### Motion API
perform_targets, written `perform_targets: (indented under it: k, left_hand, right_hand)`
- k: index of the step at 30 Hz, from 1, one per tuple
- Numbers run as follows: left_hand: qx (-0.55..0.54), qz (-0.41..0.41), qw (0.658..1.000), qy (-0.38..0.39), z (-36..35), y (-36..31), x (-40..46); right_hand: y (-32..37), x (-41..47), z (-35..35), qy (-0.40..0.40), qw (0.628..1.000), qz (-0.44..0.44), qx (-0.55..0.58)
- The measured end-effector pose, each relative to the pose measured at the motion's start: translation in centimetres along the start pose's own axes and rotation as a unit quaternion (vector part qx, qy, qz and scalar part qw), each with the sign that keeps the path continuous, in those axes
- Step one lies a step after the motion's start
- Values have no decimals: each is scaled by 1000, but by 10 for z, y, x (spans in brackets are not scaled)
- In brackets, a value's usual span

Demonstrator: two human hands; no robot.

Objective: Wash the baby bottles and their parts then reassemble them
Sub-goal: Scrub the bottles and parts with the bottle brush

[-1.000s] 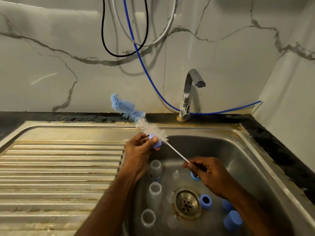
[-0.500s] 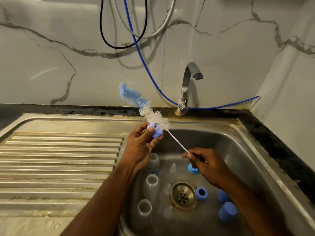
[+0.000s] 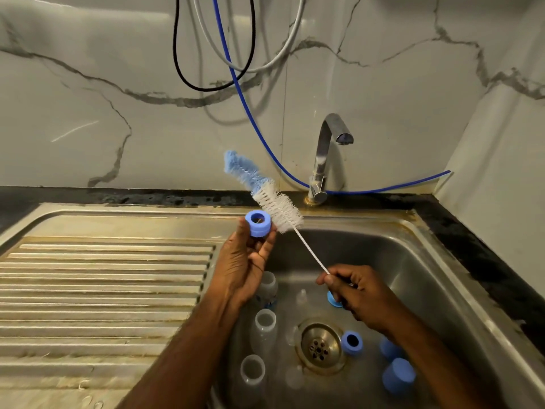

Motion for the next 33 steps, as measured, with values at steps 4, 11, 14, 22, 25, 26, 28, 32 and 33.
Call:
perform_targets:
  k: [4, 11, 14, 22, 25, 26, 28, 32, 33]
  left_hand:
    - [263, -39, 962, 58, 4, 12, 0]
    - [226, -65, 972, 15, 13, -3, 4]
    - [251, -61, 966, 18, 12, -2, 4]
    - [687, -62, 693, 208, 9, 59, -14]
    - [705, -32, 660, 257, 8, 86, -21]
    - [704, -29, 655, 273, 8, 93, -22]
    - [704, -20, 639, 310, 9, 104, -25]
    - [752, -18, 527, 395, 16, 124, -32]
    - [767, -3, 493, 411, 17, 130, -33]
  right_hand:
    - [1, -1, 5, -6, 1000, 0, -19]
    - [0, -2, 13, 15, 996, -6, -85]
    - [-10, -1, 30, -27, 993, -30, -110]
    - [-26, -14, 78, -36, 989, -97, -107]
    - [-27, -15, 79, -17, 989, -102, -101]
    - [-28, -15, 80, -9, 988, -108, -109]
    - [-31, -16, 83, -4, 985, -122, -122]
    - [-33, -19, 88, -8, 982, -142, -124]
    - [-33, -20, 90, -4, 981, -145, -126]
Point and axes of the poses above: each hand's wrist, its own x-axis towards the middle knuckle, its own z-axis out of the back of the hand, y = z × x, the point moved 1 cm from there along x, towards the middle knuckle, and after that the axes turned 4 degrees about y, right-handed, at the moved point
